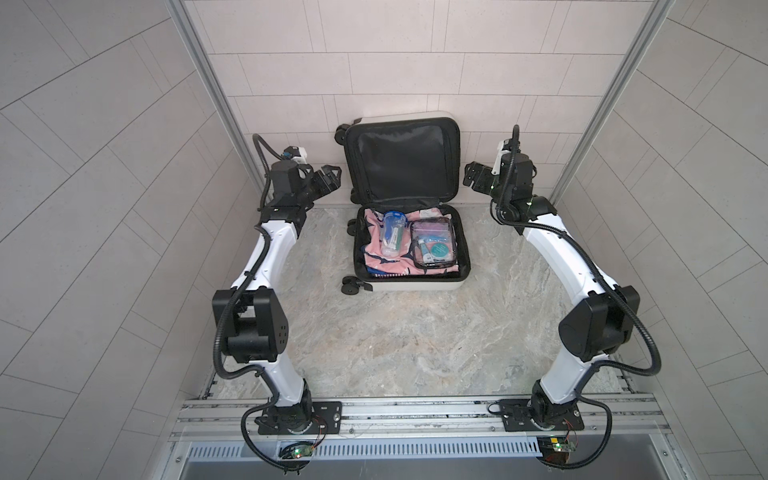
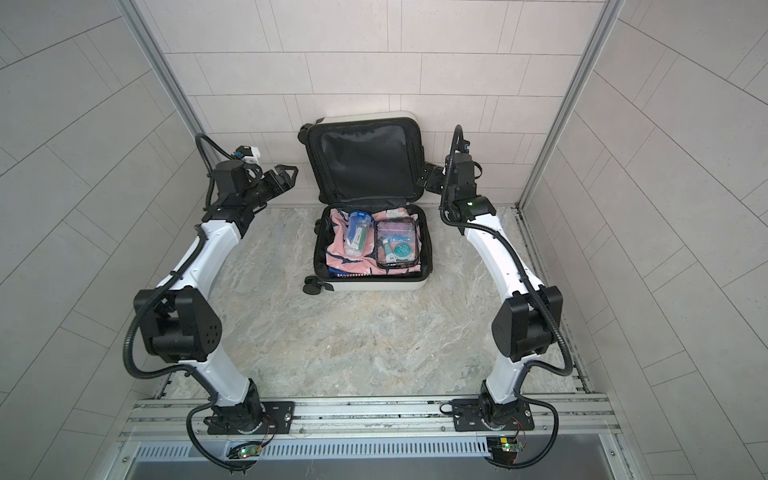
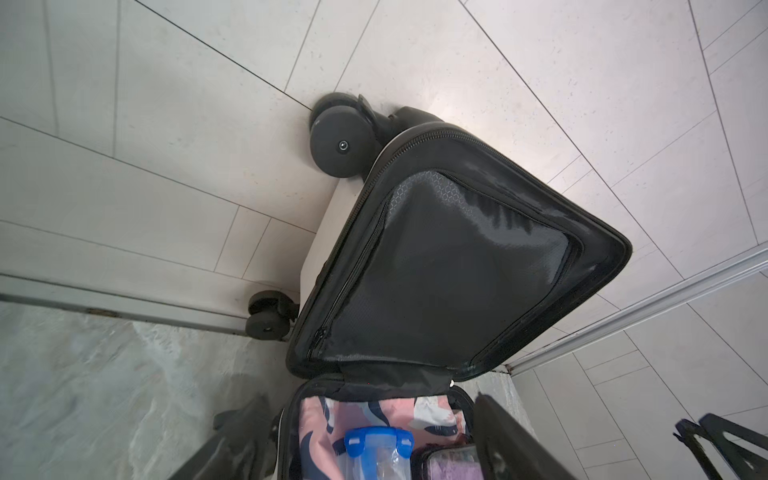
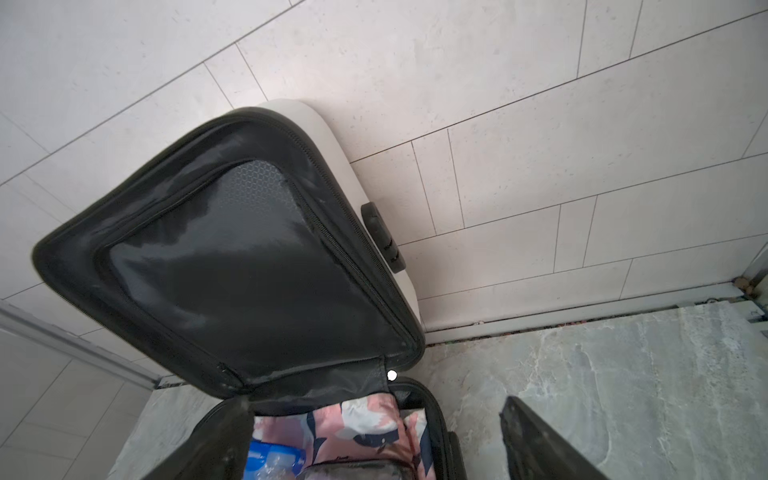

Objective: Pack the luggage
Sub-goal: 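Release the container and raise both grippers toward the suitcase lid's top edge, then grasp the top edge of the upright suitcase lid with both grippers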

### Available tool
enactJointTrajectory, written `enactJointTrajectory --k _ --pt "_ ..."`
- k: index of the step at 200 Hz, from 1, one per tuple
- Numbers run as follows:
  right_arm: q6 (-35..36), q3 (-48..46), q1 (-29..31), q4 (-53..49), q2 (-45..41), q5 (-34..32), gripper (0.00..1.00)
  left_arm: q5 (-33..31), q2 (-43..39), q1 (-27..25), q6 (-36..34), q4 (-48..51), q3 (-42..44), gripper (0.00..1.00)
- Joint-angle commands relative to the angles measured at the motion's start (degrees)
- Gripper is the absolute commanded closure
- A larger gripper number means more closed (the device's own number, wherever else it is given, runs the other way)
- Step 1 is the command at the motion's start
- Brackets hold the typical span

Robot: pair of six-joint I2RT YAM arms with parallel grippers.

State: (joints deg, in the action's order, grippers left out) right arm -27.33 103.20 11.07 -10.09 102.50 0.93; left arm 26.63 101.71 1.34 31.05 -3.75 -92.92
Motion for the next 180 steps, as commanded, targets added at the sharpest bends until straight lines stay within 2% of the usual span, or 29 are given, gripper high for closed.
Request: enactJointTrajectory --k 1,14,58,78,111,180 --pt "5.5 3.9 -0.7 4.8 3.1 0.0 0.1 0.9 1.2 -0.4 -1.7 -13.2 0.3 0.21" --pt "7.2 5.7 -1.2 6.2 5.5 1.3 0.14 0.8 2.7 -0.4 -3.3 -16.0 -0.2 0.22" --pt "12.0 10.7 -1.7 12.7 13.4 4.6 0.21 1.1 8.5 -0.6 -8.9 -18.1 -5.2 0.36" --pt "12.8 14.9 -1.7 13.7 17.7 6.8 0.25 1.5 10.8 -1.0 -10.5 -18.8 -6.8 0.39" --pt "13.8 21.5 -1.7 15.4 23.7 8.9 0.25 1.5 14.4 -1.8 -12.9 -19.0 -10.1 0.41" --pt "14.2 42.6 -1.9 9.5 36.5 9.6 0.25 1.3 24.8 -2.0 -12.4 -16.2 -24.2 0.46"
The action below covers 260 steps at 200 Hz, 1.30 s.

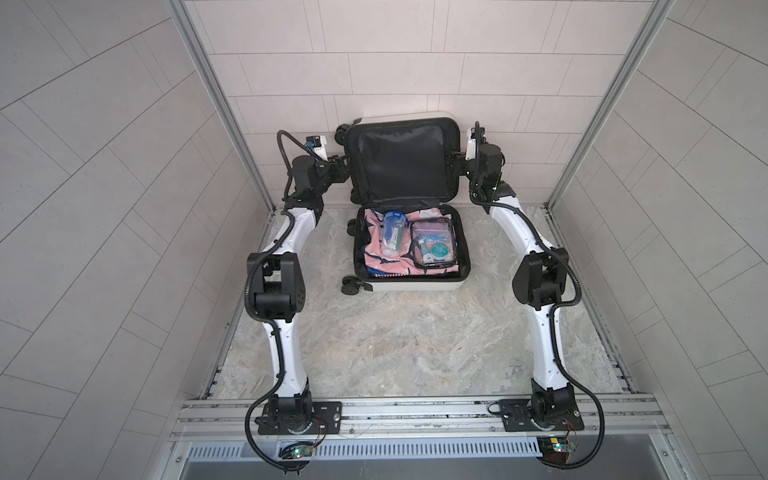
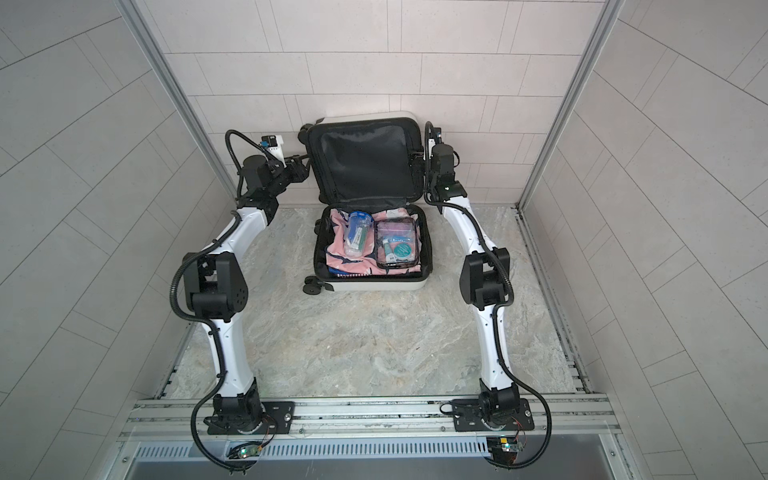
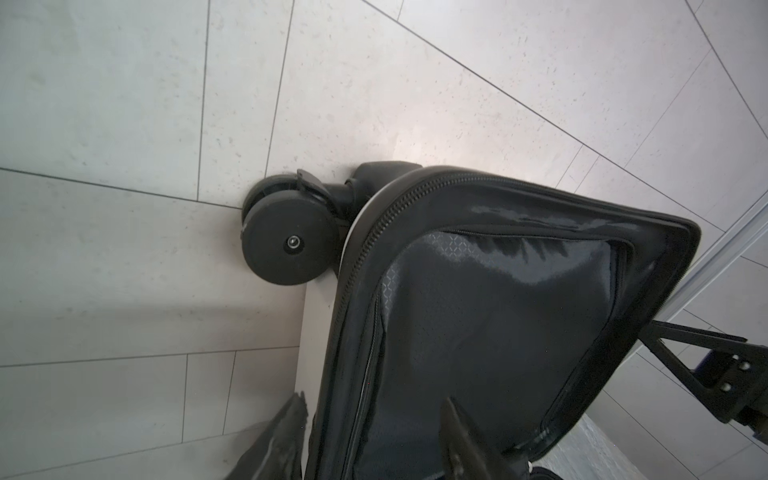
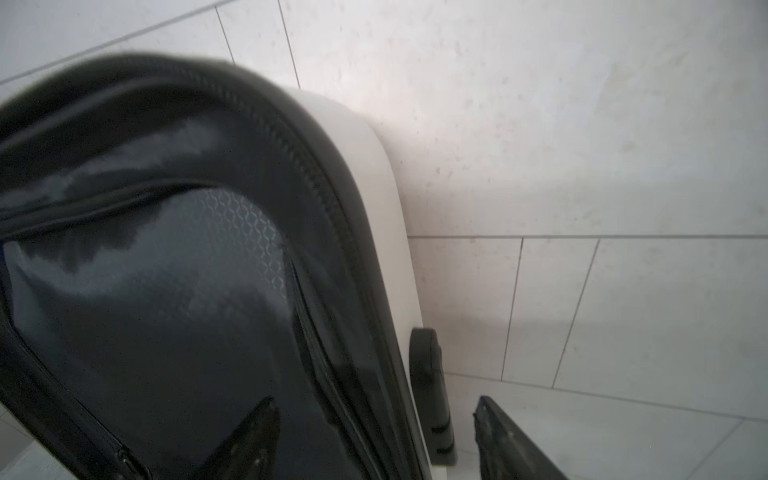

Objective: Pack the luggage
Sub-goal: 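Grasp the top edge of the upright suitcase lid with both grippers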

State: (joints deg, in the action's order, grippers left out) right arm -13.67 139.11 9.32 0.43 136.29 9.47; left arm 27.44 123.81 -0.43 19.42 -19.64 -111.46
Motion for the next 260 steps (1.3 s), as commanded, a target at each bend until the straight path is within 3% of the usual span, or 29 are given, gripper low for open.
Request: enactJointTrajectory --k 1,36,96,140,168,193,229,260 --pt "0.5 7.0 -0.1 -1.1 2.9 1.1 0.25 0.5 2.9 -0.3 -0.7 -0.3 -5.9 0.46" --pt "-0.2 14.6 -0.2 -1.6 7.8 1.0 0.33 0.7 8.5 -0.5 0.4 2.2 -14.7 0.5" --pt "-2.2 15.8 -0.3 3.7 10.5 1.8 0.48 -0.4 14.4 -2.3 0.4 5.1 -23.8 0.62" --pt "-3.2 17.9 -0.3 4.9 11.9 3.0 0.64 -0.5 13.4 -2.5 1.9 3.6 -22.8 0.77" --pt "-4.0 17.9 -0.3 4.7 11.3 4.3 0.83 -0.4 11.5 -2.8 2.2 3.5 -22.1 0.94" --pt "-4.6 17.8 -0.3 3.1 10.2 4.8 1.0 -1.3 8.2 -3.2 1.9 2.1 -18.0 1.0" --pt "-6.2 15.9 -0.2 0.4 7.3 7.6 1.0 -2.8 2.3 -3.6 1.5 -0.9 -10.2 1.0" --pt "-6.2 6.3 -0.1 0.4 0.8 7.6 1.0 -3.6 -2.8 -4.2 0.5 -2.0 -3.9 1.0"
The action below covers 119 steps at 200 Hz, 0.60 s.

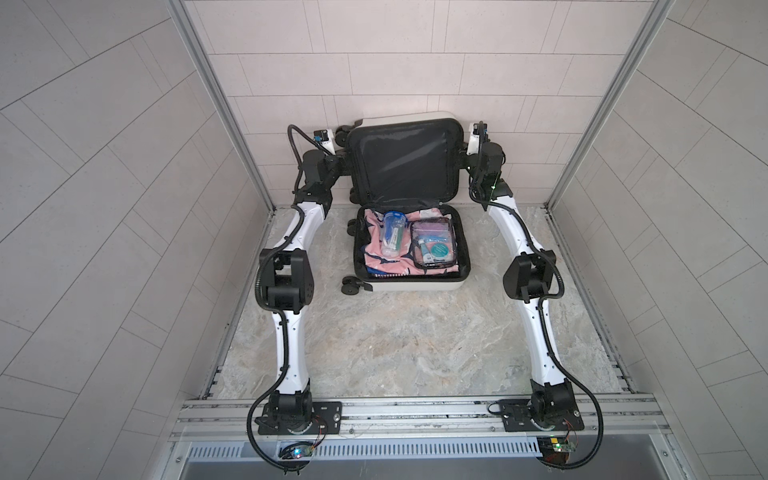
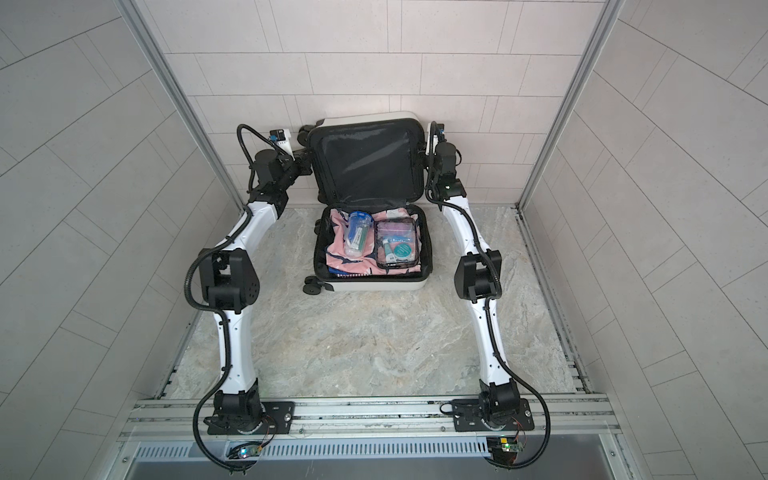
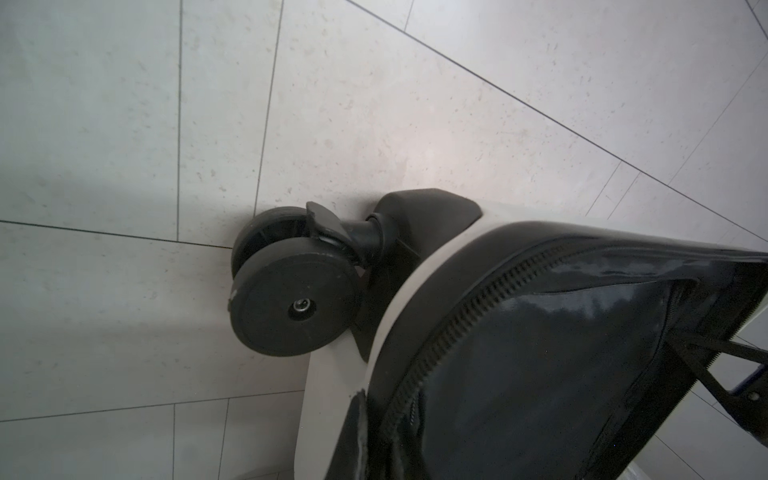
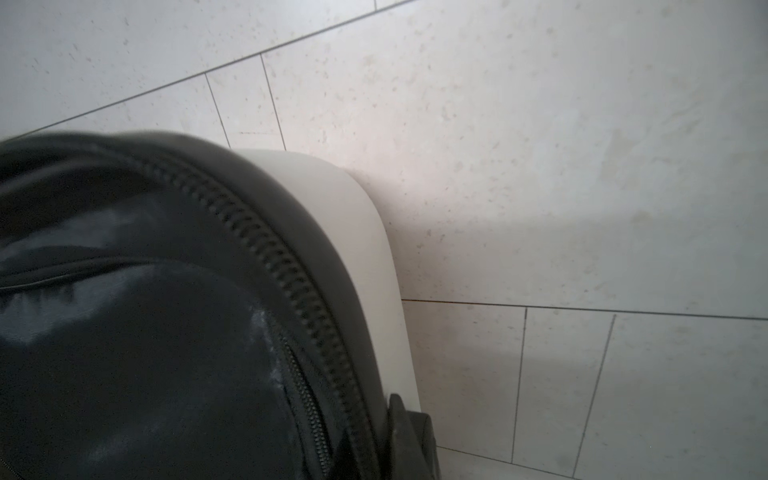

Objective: Pack the luggage
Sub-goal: 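Grasp the top edge of the upright suitcase lid with both grippers, then pull the lid down with the left gripper while the right gripper withdraws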

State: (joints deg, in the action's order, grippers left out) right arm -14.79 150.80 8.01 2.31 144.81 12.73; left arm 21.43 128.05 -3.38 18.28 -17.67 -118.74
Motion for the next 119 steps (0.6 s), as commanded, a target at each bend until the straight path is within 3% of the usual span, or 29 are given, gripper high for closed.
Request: enactJointTrajectory --k 1,41,119 --pt "-5.1 -5.8 1.3 -1.3 -8.0 4.3 1.0 2.4 -7.3 -1.2 1.7 -4.0 3.6 1.0" --pt "-5.0 -27.5 1.7 8.5 -19.4 2.2 1.0 1.4 -14.3 -1.5 1.5 -6.9 13.2 1.0" --pt "-7.4 -57.2 2.5 20.9 -32.4 -1.2 1.0 -0.1 -26.9 -3.9 -0.6 -10.2 29.6 1.0"
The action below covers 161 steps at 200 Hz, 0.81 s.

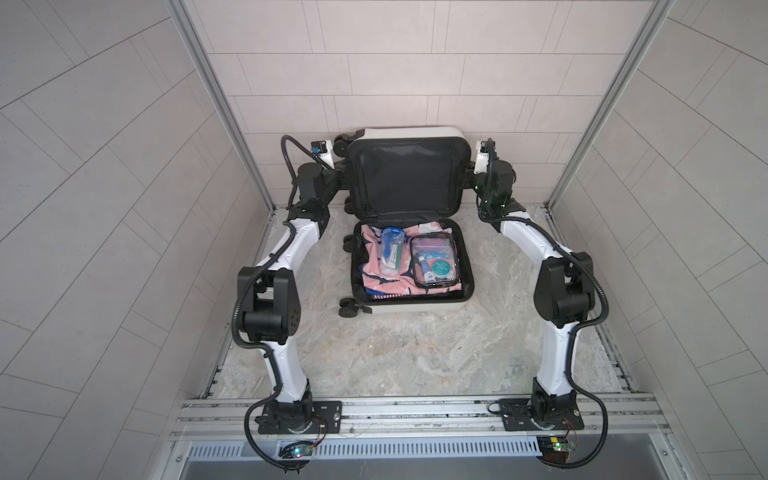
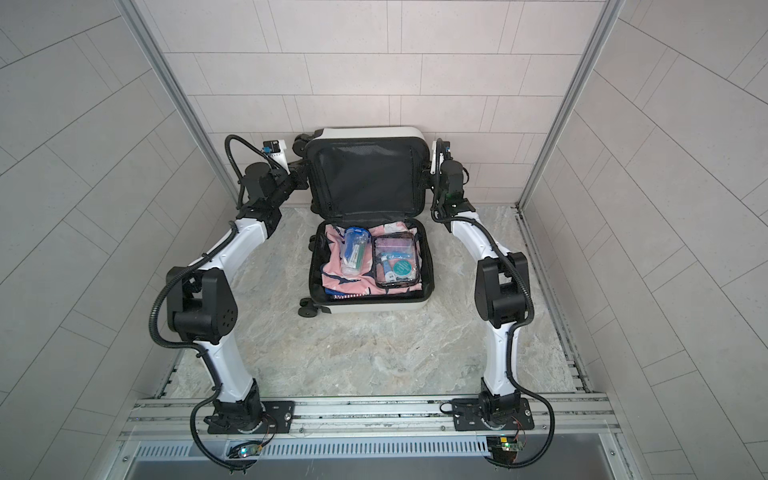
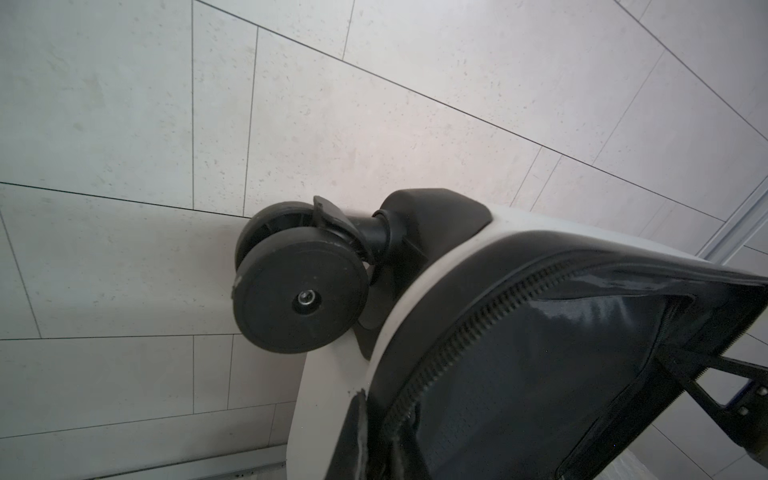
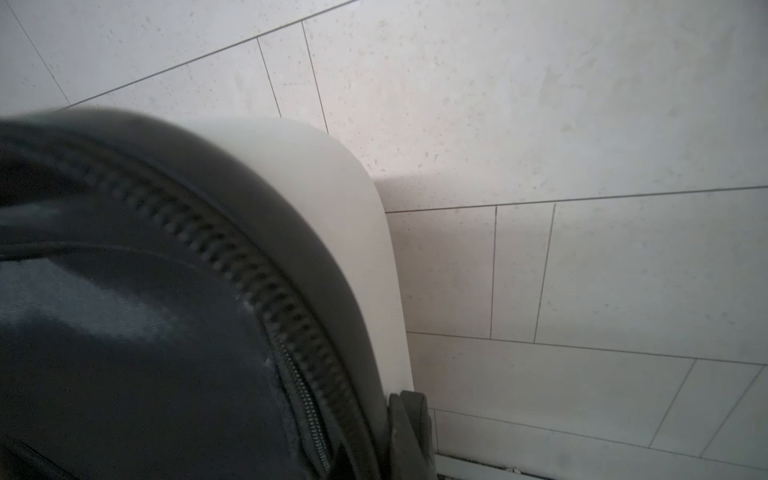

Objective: Pack the luggage
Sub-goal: 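Pull the lid down with the left gripper while the right gripper withdraws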

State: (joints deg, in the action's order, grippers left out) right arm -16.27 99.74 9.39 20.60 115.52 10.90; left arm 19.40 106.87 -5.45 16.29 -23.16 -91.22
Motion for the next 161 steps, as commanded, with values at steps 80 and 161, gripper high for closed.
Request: enactJointTrajectory --k 80,161 --pt "-8.6 -17.3 1.3 4.6 -10.8 -3.3 0.47 -1.2 -14.7 -3.8 -1.9 -4.9 10.8 1.0" --pt "-6.7 -31.5 3.6 -9.8 -29.8 -4.6 0.3 -1.2 -19.6 -3.8 -2.0 -5.0 15.5 1.0"
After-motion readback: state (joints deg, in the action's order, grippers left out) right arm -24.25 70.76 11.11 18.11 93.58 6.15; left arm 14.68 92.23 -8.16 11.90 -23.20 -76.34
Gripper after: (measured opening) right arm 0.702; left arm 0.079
